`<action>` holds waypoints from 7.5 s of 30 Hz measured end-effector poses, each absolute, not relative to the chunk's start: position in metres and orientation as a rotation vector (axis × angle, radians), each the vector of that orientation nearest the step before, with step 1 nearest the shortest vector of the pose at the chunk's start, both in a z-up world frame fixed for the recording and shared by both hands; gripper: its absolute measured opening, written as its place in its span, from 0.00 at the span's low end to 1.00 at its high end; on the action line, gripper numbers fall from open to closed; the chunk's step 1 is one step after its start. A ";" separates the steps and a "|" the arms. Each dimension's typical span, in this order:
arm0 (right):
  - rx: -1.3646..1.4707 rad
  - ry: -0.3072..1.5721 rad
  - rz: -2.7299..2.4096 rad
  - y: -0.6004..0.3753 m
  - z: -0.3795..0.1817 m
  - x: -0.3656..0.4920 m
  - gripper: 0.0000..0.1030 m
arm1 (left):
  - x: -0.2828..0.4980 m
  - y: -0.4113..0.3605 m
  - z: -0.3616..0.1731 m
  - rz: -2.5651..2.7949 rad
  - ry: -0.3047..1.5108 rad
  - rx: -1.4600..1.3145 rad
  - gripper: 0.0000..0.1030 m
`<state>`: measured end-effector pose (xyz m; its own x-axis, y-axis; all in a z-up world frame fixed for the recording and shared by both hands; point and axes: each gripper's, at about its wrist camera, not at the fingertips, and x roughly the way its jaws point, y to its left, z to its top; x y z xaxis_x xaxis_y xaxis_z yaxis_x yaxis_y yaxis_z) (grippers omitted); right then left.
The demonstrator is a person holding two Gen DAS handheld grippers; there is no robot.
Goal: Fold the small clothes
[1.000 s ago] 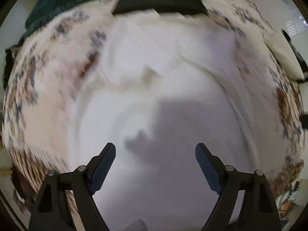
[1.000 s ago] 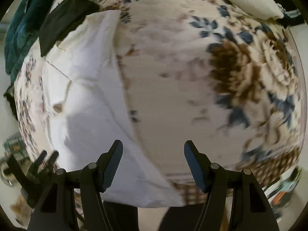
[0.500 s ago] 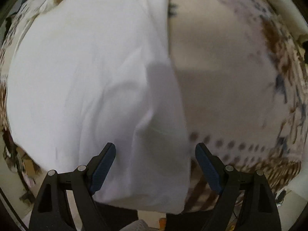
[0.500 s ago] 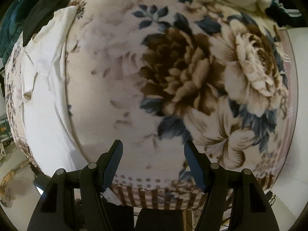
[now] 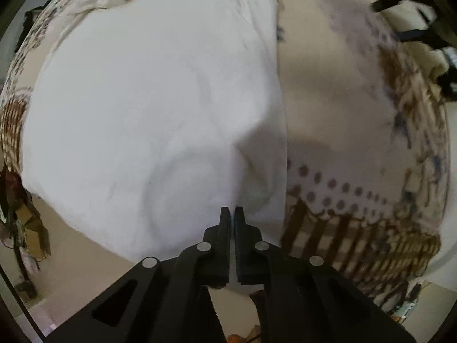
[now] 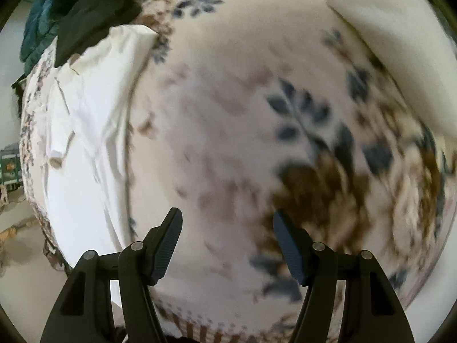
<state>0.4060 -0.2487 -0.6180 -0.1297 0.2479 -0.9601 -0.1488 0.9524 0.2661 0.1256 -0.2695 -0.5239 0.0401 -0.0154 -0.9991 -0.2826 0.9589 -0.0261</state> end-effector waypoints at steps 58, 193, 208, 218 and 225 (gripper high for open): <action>-0.040 1.792 0.535 0.162 -0.586 0.349 0.52 | 0.019 0.123 -0.523 0.224 1.421 -0.829 0.52; 0.760 1.415 0.417 -0.143 -0.539 0.246 0.60 | 0.283 0.136 -0.489 -0.227 1.305 -0.356 0.49; 0.662 1.526 0.270 -0.113 -0.582 0.331 0.29 | 0.340 0.162 -0.523 -0.227 1.369 -0.412 0.49; 0.710 1.679 0.323 -0.180 -0.559 0.150 0.56 | 0.128 0.207 -0.482 -0.192 1.452 -0.525 0.63; 0.724 1.836 0.364 -0.174 -0.611 0.036 0.56 | 0.025 0.198 -0.540 -0.154 1.601 -0.447 0.63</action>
<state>0.0365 -0.1737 -0.6109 -0.2370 0.6339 -0.7362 0.3046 0.7681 0.5633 0.0254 0.1979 -0.5397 -0.0195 -0.3743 -0.9271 -0.1904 0.9117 -0.3641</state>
